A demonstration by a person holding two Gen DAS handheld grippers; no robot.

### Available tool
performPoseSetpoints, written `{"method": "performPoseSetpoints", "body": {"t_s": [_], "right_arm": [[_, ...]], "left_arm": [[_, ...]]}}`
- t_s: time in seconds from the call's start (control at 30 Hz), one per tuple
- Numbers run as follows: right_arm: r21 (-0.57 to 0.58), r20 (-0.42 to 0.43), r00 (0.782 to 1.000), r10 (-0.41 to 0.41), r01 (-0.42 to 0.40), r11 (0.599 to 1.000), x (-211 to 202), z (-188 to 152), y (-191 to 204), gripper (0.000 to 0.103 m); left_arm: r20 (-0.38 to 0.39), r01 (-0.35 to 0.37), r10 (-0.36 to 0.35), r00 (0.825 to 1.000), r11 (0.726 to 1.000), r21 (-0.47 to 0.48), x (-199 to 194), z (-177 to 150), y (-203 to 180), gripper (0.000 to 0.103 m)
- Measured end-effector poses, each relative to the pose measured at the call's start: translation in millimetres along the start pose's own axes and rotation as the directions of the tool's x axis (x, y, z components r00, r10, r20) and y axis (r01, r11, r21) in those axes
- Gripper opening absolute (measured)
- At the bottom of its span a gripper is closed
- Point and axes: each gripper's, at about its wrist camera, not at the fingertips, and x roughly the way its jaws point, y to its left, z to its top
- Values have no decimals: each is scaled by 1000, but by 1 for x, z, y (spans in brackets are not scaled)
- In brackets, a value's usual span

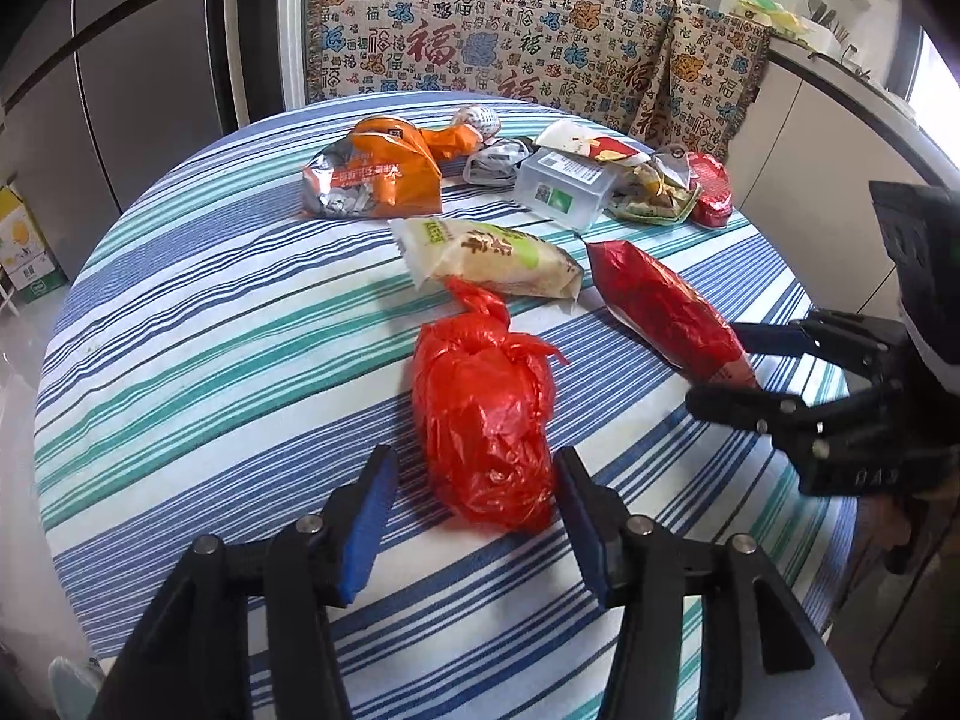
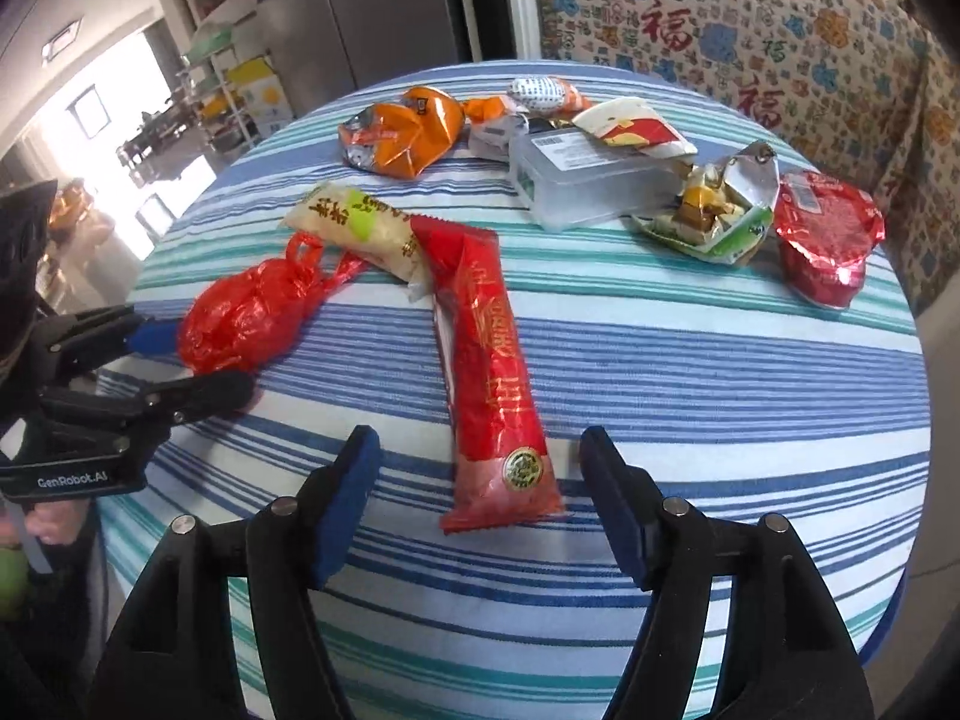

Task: Collect trash
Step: 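Grasp the red plastic bag with left gripper while right gripper grasps the red snack stick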

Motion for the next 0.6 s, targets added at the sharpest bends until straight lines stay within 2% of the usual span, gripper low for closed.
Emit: {"method": "performPoseSetpoints", "body": {"t_s": [0.13,0.27,0.33,0.37,0.4,0.43,0.5,0.6], "right_arm": [[-29,-4,1000,16,-16,999,-6,18,2,71],[-17,-44,998,41,-41,999,2,34,-1,69],[3,-50,997,52,-52,999,7,38,-3,58],[7,-54,997,55,-55,998,8,38,-4,41],[2,-61,997,56,-56,998,9,37,-3,18],[-5,-64,997,44,-45,999,9,35,-1,12],[6,-54,998,35,-35,999,4,31,-1,8],[25,-19,1000,21,-20,999,-11,21,-2,7]], "left_arm": [[2,63,-63,998,998,-17,-6,7,1,55],[-15,44,-43,999,999,29,-1,20,-9,55],[-25,23,-22,999,999,45,3,22,-11,55],[-30,17,-16,999,999,46,6,24,-11,55],[-34,16,-14,999,999,43,8,24,-11,55],[-40,16,-14,999,999,40,10,25,-11,54],[-39,10,-8,999,999,41,10,24,-12,42],[-17,14,-13,1000,999,37,3,19,-12,41]]}}
